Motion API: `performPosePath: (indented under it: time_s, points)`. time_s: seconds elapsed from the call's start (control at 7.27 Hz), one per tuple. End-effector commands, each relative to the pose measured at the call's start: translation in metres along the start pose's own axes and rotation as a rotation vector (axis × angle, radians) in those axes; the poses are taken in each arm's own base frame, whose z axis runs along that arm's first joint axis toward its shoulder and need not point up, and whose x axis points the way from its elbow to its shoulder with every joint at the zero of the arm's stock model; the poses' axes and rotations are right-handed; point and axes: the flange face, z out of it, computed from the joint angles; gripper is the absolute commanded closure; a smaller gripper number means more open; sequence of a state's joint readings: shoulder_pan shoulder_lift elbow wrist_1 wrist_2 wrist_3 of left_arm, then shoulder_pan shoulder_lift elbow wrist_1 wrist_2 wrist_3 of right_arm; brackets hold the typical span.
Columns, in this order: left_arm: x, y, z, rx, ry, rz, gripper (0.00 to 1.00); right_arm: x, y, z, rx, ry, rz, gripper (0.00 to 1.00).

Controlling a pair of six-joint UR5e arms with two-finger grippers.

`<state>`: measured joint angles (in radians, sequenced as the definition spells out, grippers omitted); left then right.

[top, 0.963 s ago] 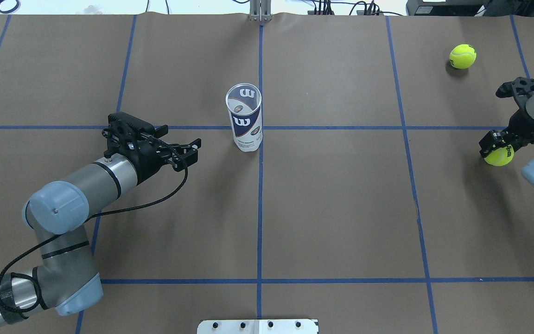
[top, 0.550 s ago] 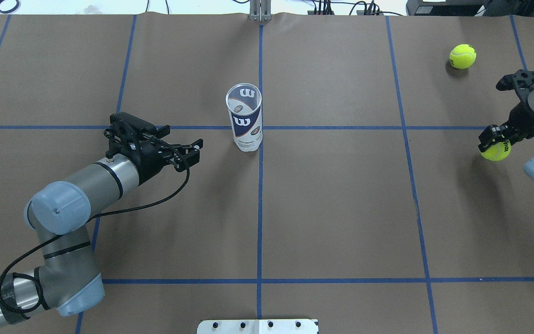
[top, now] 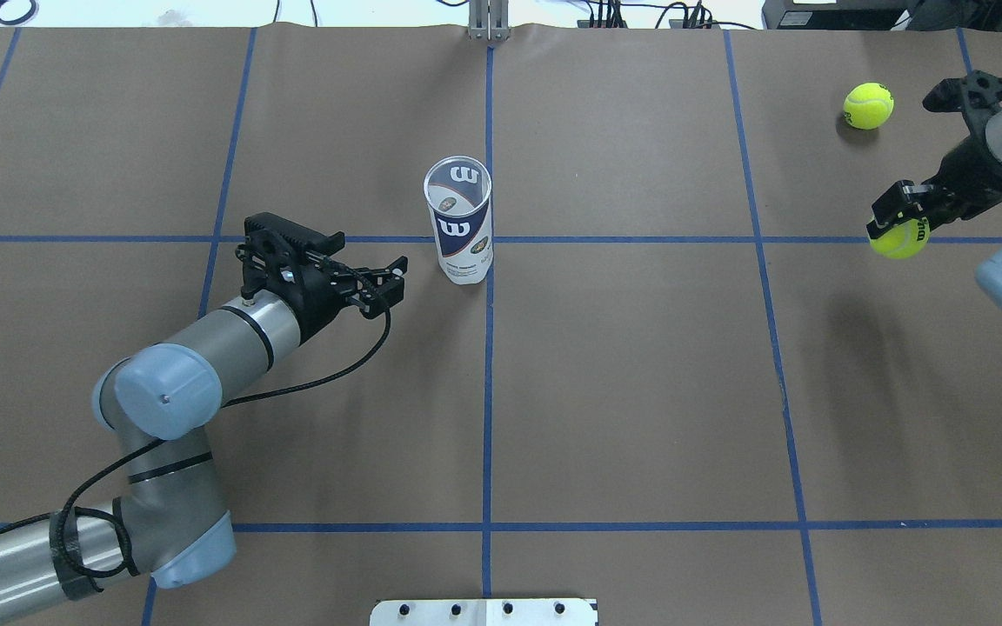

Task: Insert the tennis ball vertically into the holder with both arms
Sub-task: 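Lift the ball with the right gripper while the left gripper grasps the upright can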

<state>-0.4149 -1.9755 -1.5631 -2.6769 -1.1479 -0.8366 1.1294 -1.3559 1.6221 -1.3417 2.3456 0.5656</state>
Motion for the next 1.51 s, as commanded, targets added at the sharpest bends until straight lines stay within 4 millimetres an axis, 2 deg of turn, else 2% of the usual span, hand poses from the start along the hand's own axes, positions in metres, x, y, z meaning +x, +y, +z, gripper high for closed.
performPosePath:
  time_s: [0.0, 0.28, 0.41, 0.55, 0.69, 0.83, 1.38]
  points:
    - [0.026, 0.016, 0.008, 0.028, -0.022, 0.023, 0.03, -0.052, -0.025, -0.028, 0.032, -0.067, 0.074, 1.0]
    - [0.045, 0.024, 0.01, 0.016, 0.001, 0.03, 0.09, -0.081, -0.038, -0.041, 0.035, -0.09, 0.077, 1.0]
    - [0.064, 0.022, 0.029, 0.017, 0.002, 0.03, 0.08, -0.096, -0.044, -0.048, 0.039, -0.097, 0.1, 1.0]
    - [0.077, 0.018, 0.039, 0.02, 0.006, 0.027, 0.07, -0.112, -0.048, -0.051, 0.04, -0.11, 0.135, 1.0]
    - [0.079, 0.015, 0.04, 0.029, 0.004, 0.024, 0.02, -0.13, -0.051, -0.053, 0.041, -0.121, 0.142, 1.0]
    - [0.08, 0.012, 0.04, 0.042, -0.004, 0.024, 0.01, -0.141, -0.052, -0.054, 0.04, -0.129, 0.163, 1.0]
    - [0.082, 0.009, 0.051, 0.04, -0.02, 0.032, 0.01, -0.17, -0.053, -0.053, 0.038, -0.143, 0.172, 1.0]
